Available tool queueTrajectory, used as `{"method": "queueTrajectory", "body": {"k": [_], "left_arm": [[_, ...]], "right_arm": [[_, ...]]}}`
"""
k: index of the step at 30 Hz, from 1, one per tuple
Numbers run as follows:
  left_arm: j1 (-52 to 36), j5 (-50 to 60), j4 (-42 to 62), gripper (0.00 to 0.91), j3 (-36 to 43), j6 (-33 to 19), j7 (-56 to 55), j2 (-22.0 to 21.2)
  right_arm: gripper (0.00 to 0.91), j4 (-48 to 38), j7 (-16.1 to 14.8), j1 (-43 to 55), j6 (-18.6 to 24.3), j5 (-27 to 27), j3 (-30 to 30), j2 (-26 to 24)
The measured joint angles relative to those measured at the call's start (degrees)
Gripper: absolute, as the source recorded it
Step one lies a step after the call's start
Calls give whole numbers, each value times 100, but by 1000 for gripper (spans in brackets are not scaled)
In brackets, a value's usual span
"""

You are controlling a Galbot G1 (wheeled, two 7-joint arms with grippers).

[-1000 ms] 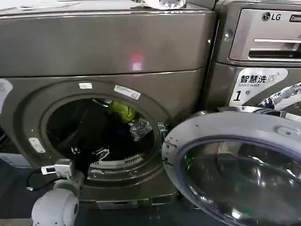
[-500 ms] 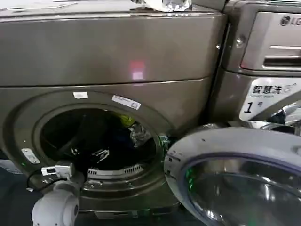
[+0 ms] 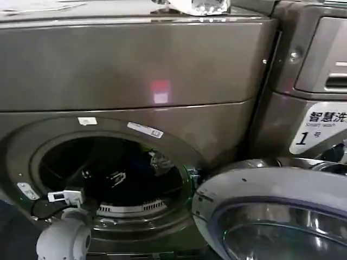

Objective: Grasp the clothes from the dryer.

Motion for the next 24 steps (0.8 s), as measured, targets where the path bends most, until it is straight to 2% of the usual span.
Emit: {"method": "queueTrajectory", "body": {"k": [13,24], "left_arm": [[-467,48,711,907,87,0,-47,-97],[-1281,373,1900,907,63,-1,-134,-321]], "right_arm": [[907,-17,-2,8,11,8,-15,-21],[907,-18,-8,5,19,15,-26,-51]]}}
